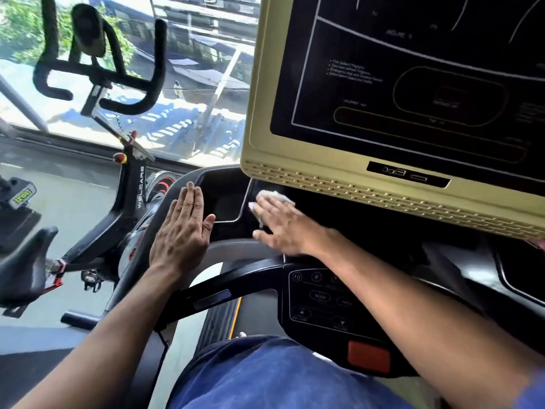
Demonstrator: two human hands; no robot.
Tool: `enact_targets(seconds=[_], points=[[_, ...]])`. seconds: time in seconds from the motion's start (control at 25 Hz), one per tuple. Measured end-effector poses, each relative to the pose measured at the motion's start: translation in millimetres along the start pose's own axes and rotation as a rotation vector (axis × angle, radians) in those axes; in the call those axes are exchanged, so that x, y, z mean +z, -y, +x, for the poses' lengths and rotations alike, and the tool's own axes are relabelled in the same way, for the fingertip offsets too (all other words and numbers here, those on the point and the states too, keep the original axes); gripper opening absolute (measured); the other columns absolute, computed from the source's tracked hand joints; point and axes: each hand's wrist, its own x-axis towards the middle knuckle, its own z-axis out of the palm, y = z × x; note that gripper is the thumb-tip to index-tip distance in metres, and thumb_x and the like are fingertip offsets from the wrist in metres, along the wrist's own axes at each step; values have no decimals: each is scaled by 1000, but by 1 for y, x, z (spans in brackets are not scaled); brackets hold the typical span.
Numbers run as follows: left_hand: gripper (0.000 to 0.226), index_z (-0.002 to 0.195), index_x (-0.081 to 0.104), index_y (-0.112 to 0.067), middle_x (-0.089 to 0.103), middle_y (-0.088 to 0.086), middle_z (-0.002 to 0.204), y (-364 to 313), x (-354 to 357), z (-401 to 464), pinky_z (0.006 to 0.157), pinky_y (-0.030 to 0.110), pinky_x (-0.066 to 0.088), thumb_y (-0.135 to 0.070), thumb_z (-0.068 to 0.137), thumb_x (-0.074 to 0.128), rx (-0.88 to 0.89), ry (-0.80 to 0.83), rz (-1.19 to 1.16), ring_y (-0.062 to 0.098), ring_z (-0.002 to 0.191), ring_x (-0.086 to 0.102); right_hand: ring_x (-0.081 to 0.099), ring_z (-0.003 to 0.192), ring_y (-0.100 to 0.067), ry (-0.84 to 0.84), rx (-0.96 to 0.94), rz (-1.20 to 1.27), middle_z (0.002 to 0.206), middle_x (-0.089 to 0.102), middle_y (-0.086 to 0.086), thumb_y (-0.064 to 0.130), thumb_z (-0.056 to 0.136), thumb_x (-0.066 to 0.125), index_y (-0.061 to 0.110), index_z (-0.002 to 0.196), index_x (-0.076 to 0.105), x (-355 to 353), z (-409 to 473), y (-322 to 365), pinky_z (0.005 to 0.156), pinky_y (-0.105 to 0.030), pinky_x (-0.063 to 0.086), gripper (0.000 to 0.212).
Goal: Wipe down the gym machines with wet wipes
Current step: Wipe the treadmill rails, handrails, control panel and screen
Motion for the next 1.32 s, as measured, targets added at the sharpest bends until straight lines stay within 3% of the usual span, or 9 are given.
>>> enact_targets(seconds=[0.16, 0.4, 0.52, 0.6, 0.68, 0.8, 0.96, 1.12, 1.32], points=[[76, 164, 7, -8, -3, 8, 173, 2, 1, -1, 130, 38, 5, -54, 104, 14, 47, 23, -1, 16, 159, -3, -6, 157, -8, 100, -29, 66, 171, -2, 3, 76, 97, 12, 24, 164, 12, 6, -47, 5, 129, -44, -2, 84], [80, 164, 4, -8, -5, 5, 172, -2, 0, -2, 130, 35, -1, -58, 102, 9, 26, 55, -49, 12, 158, -8, 1, 157, -11, -42, 364, 237, 172, 7, 1, 81, 88, 3, 27, 163, 16, 4, -106, -65, 126, -33, -1, 94], [78, 164, 8, -6, 0, 7, 173, -12, 7, -3, 129, 37, -4, -56, 104, 10, 51, 34, 25, 15, 159, -4, 17, 156, -25, -79, 628, 177, 170, 19, -6, 83, 88, 5, 23, 163, 19, 11, -151, -105, 126, -44, 13, 96], [77, 163, 13, -4, 5, 10, 172, -16, 10, -4, 129, 38, -4, -54, 105, 13, 66, 6, 71, 18, 160, 1, 17, 156, -29, -70, 726, 176, 169, 20, -10, 90, 77, -2, 21, 163, 19, 13, -155, -110, 126, -47, 15, 112], [76, 163, 16, -2, 7, 11, 172, -18, 10, -5, 129, 37, -6, -53, 106, 14, 75, -7, 93, 19, 159, 4, 6, 158, -28, -50, 681, 192, 171, 12, -12, 92, 78, 0, 18, 163, 16, 10, -135, -96, 126, -47, 7, 114], [74, 162, 16, -2, 7, 11, 171, -18, 9, -3, 128, 34, -11, -50, 105, 15, 90, -8, 97, 19, 159, 4, -16, 157, -27, 36, 402, 131, 170, -13, -12, 84, 91, 15, 17, 164, 0, 6, -74, -46, 127, -46, -8, 101], [73, 162, 19, -2, 8, 12, 172, -16, 6, -2, 129, 32, -5, -47, 105, 19, 88, -25, 12, 20, 159, 6, -25, 154, -23, 92, 76, -15, 169, -20, -10, 86, 90, 26, 16, 163, -7, 21, -7, 41, 127, -43, -12, 107], [73, 161, 23, -2, 9, 13, 172, 12, -5, -8, 129, 32, 2, -48, 104, 23, -9, -68, -110, 22, 160, 7, -22, 155, -29, 72, 105, -251, 167, -21, -17, 86, 88, 27, 5, 161, -11, 35, 0, 71, 127, -45, -9, 115], [78, 159, 26, 2, 15, 18, 170, 18, -3, -8, 129, 33, 7, -51, 102, 22, -62, -93, -236, 25, 159, 13, -22, 155, -32, 32, 62, -208, 166, -19, -21, 70, 100, 26, 0, 160, -6, 45, -4, 113, 123, -44, -17, 98]])
